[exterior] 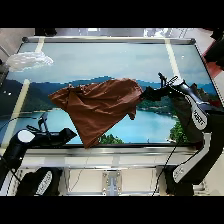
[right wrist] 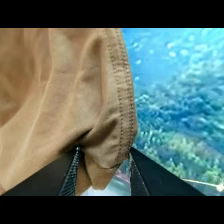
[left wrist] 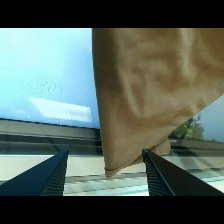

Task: Fold the shirts.

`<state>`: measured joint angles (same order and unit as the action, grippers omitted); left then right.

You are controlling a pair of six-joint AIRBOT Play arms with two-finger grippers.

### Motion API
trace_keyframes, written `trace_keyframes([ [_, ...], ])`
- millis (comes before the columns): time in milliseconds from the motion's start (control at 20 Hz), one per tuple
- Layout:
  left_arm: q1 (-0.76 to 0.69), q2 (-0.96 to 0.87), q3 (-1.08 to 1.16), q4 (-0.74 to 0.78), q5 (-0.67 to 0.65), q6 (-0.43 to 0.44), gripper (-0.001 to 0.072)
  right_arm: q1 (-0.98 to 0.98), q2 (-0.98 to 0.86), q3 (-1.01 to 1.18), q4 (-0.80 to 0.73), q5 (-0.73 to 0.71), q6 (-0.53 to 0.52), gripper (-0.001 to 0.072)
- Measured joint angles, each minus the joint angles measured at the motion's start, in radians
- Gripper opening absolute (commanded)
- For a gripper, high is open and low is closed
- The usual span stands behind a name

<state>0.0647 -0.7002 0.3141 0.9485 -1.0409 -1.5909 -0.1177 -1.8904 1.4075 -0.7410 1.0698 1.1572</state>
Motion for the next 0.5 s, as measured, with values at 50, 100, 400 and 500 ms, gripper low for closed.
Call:
trace_keyframes([
  [50, -0.036, -0.035, 0.000, 0.001, 0.026, 0.000, 0.0552, 0.001, -0.001, 0.000, 0.000, 0.005, 0.000, 0.0339],
  [100, -0.066, -0.069, 0.000, 0.002, 0.048, 0.000, 0.0552, 0.001, -0.001, 0.000, -0.001, 0.008, 0.000, 0.0335],
  [400, -0.148, -0.220, 0.002, -0.061, 0.147, 0.000, 0.0551, 0.002, -0.001, 0.000, -0.009, 0.030, 0.000, 0.0296],
  [500, -0.157, -0.237, 0.002, -0.080, 0.166, 0.001, 0.0550, 0.002, -0.002, 0.000, -0.009, 0.032, 0.000, 0.0297],
])
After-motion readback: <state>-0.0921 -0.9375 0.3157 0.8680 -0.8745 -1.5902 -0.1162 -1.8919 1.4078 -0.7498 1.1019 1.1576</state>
